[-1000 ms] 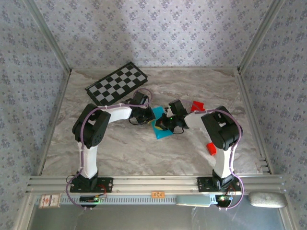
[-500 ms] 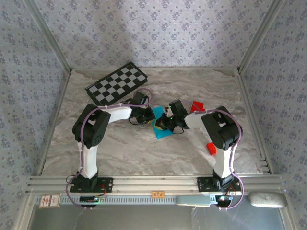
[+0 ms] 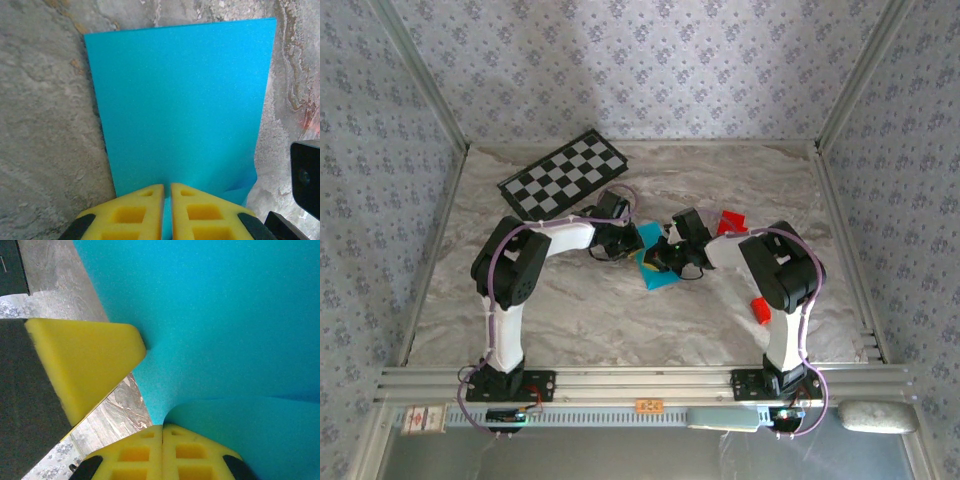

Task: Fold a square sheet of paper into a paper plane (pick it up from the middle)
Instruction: Fold the triangle a second time at the center of the table.

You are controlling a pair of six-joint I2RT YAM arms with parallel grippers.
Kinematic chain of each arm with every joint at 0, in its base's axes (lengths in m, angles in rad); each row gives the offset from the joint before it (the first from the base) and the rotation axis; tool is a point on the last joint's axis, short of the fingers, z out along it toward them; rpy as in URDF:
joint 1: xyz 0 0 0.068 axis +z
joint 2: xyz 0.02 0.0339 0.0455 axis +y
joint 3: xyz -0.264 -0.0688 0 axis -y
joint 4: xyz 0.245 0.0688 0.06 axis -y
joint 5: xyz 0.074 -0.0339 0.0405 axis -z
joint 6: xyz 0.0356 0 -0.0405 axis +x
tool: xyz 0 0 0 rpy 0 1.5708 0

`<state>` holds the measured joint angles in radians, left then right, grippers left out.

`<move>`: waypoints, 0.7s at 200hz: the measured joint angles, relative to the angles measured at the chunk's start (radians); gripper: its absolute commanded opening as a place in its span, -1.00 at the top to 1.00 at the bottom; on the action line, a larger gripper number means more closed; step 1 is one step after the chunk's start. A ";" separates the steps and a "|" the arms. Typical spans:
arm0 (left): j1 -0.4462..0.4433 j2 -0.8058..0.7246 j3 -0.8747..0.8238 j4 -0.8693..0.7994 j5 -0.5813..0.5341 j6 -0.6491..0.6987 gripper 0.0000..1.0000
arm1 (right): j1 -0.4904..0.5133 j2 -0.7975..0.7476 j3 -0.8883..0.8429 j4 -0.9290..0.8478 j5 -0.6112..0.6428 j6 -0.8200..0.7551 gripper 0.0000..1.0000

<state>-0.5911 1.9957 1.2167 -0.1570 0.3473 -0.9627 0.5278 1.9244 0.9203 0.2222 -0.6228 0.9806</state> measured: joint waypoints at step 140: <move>0.018 -0.005 0.035 -0.040 0.000 0.002 0.66 | 0.000 0.004 0.005 -0.003 -0.009 -0.016 0.72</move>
<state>-0.5728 1.9911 1.2514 -0.1970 0.3477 -0.9611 0.5278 1.9282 0.9257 0.2188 -0.6315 0.9649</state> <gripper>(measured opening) 0.162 0.127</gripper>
